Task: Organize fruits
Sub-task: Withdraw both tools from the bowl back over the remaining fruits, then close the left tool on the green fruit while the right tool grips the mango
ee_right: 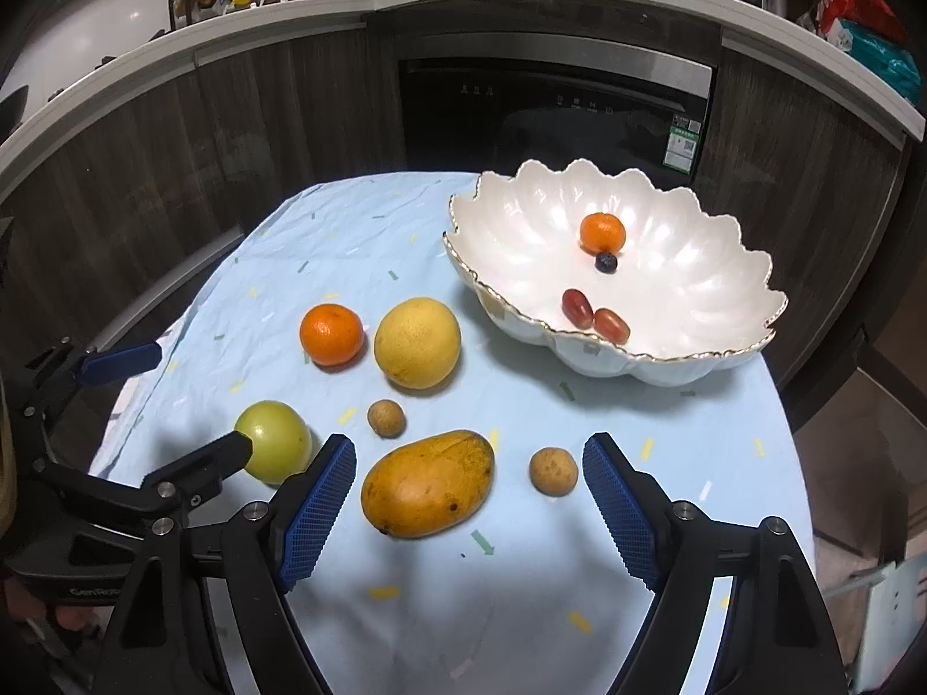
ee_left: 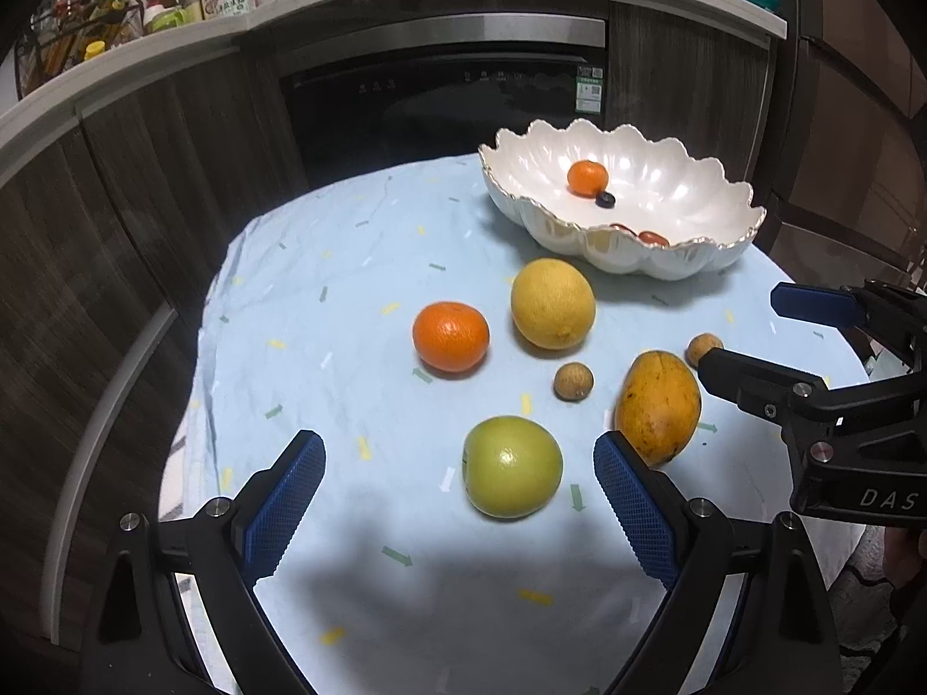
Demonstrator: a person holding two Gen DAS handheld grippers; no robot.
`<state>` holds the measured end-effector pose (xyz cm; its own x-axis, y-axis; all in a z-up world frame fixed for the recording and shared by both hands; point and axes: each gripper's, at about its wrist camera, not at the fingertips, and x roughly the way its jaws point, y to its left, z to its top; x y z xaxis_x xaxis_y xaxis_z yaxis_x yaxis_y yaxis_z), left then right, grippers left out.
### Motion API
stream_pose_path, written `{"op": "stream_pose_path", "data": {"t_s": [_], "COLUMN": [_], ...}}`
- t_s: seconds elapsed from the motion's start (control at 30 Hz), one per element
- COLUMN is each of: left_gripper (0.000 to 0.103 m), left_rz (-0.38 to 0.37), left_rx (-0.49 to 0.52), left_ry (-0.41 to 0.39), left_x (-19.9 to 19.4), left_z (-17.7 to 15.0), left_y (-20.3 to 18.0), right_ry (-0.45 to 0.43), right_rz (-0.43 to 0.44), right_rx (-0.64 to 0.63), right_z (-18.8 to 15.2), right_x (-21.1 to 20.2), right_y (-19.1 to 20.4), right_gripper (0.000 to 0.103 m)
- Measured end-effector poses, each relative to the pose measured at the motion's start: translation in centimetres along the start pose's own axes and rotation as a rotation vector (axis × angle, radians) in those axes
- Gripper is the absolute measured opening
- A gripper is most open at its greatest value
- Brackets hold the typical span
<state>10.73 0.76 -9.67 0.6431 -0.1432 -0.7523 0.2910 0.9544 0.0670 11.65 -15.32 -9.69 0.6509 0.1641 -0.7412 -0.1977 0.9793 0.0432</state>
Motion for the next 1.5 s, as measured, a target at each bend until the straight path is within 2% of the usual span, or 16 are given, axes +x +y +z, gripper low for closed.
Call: {"op": "stream_pose_path", "data": {"t_s": [0.2,0.53,0.93,1.2,1.33,1.5], "left_gripper": [0.095,0.094,0.085,0.074,0.072,0.066], "left_rz": [-0.026,-0.032,-0.049,-0.084,-0.091,-0.102], "left_rx": [0.019,0.028,0.028,0.016,0.004,-0.007], "left_ry": [0.031,0.032,0.059,0.072,0.085,0.108], "left_x": [1.2,2.6,4.0,4.9,5.2,5.7], "left_z": [-0.6,-0.6,-0.6,-0.3,0.0,0.1], "left_y": [-0.3,-0.5,-0.9,-0.7,-0.6,-0.7], "right_ry": [0.031,0.091,0.242,0.328,0.376,0.436], "right_rz": [0.016,0.059,0.088,0.055,0.034,0.012], "right_rx": [0.012,0.062,0.18,0.213,0.233,0.261], "right_z": [-0.2,-0.1,0.4,1.0,1.3,1.4], "right_x": [0.8,2.2,5.1,6.6,7.4,8.6], "right_y": [-0.2,-0.3,-0.7,-0.3,-0.1,-0.2], "right_gripper": [0.081,0.081,0.081,0.081,0.081,0.077]}}
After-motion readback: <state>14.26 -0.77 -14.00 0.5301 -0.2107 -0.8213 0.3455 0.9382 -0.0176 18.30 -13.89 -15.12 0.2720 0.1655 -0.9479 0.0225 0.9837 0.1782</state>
